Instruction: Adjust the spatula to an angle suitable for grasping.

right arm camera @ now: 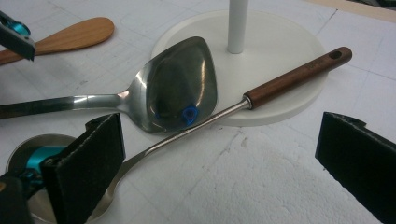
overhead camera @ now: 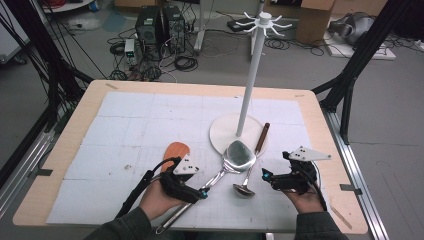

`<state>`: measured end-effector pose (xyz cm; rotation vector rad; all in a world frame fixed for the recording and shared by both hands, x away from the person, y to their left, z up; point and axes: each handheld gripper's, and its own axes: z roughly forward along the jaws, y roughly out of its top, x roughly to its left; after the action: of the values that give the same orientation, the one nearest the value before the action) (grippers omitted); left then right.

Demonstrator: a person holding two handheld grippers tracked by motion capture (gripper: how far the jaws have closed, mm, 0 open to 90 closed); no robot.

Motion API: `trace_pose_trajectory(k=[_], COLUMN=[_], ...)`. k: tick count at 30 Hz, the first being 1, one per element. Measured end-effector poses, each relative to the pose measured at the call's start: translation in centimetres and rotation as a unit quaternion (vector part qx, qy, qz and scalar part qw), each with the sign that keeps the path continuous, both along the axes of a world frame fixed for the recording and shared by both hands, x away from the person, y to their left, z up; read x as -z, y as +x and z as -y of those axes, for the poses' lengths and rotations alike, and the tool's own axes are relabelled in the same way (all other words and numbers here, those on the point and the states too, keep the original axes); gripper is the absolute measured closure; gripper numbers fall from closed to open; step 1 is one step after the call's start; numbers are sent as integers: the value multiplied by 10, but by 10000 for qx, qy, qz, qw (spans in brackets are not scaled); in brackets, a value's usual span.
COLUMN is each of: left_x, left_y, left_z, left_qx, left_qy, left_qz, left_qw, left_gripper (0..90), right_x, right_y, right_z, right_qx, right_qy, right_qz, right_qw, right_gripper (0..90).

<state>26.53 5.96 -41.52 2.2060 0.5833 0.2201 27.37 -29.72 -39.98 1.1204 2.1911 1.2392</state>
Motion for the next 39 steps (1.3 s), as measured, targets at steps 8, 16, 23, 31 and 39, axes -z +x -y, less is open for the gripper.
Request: trace_pose_trajectory(k=[8, 16, 23, 31, 39], left_x=[14, 19, 18, 15, 14], left_y=[-1, -2, -4, -4, -1], left_z=[7, 9, 11, 12, 8], left_qx=[132, 163, 148, 63, 2], left_qy=[295, 606, 631, 655, 714], left_qz=[-185, -186, -256, -390, -397], left_qw=[9993, 9979, 9976, 9971, 9967], left_gripper=[406, 516, 599, 674, 699], right_x=[0, 0, 0, 0, 0], right_y=[0, 0, 0, -1, -1], right_z=[0, 0, -1, -1, -1], right_qx=[-7, -11, -14, -23, -40], right_qy=[-9, -3, -2, -18, -20], right_qz=[2, -14, -24, -2, 7], right_qw=[10000, 10000, 10000, 10000, 10000], right_gripper=[4, 4, 4, 4, 4])
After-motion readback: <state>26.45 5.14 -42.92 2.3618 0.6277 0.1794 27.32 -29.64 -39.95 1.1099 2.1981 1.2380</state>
